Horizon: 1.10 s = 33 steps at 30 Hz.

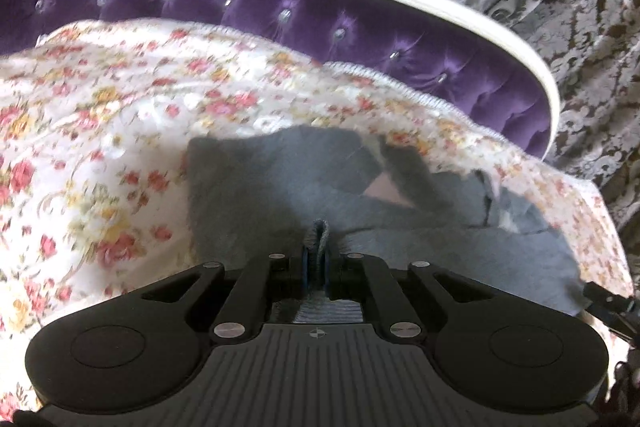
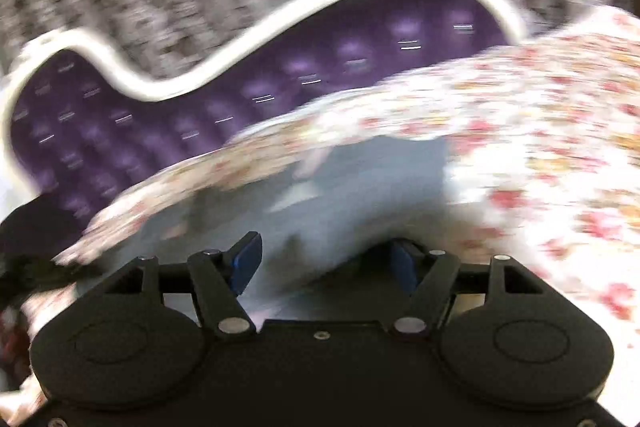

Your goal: Fold small clothes

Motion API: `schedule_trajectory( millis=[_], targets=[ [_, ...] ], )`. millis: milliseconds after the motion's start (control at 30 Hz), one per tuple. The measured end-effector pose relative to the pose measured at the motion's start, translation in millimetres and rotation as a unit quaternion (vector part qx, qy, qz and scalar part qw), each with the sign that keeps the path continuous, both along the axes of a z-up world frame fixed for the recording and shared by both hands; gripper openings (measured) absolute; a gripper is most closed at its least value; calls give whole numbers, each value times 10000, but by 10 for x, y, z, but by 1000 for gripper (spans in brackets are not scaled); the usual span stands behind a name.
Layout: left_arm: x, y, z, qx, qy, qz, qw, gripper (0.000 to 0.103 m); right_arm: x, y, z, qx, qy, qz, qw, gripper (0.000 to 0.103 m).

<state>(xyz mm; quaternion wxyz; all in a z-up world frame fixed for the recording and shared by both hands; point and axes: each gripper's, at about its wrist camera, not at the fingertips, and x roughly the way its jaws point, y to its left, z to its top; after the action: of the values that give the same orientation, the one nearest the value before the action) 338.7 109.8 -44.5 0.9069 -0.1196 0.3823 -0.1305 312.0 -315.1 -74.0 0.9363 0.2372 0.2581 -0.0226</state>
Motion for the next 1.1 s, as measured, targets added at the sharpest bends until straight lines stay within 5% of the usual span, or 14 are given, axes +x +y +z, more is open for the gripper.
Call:
schedule_trajectory(
  millis=[167, 267, 467, 733, 833, 1100],
  targets=[
    [-24, 41, -55, 162, 17, -35, 9999, 12, -222, -263, -88, 200, 332, -651, 9971, 71],
    [-89, -15, 46, 520, -217, 109, 9984, 40, -309, -273, 44, -143, 90, -761, 9970, 72],
    [-283, -206, 284, 756, -936, -12, 9927, 61, 18, -120, 267, -862, -117, -369, 9955, 73],
    [-113, -412, -71, 928, -374, -475, 9938, 62, 680, -34, 71, -1576, 543, 173, 9859, 73],
    [-160, -447, -141, 1229, -550, -650, 9888, 63, 811, -186, -111, -1882, 962, -24, 9774, 73],
    [-191, -487, -167, 1237, -610, -697, 9880, 70, 577, -424, 16, -1584, 778, -280, 9839, 77]
  ],
)
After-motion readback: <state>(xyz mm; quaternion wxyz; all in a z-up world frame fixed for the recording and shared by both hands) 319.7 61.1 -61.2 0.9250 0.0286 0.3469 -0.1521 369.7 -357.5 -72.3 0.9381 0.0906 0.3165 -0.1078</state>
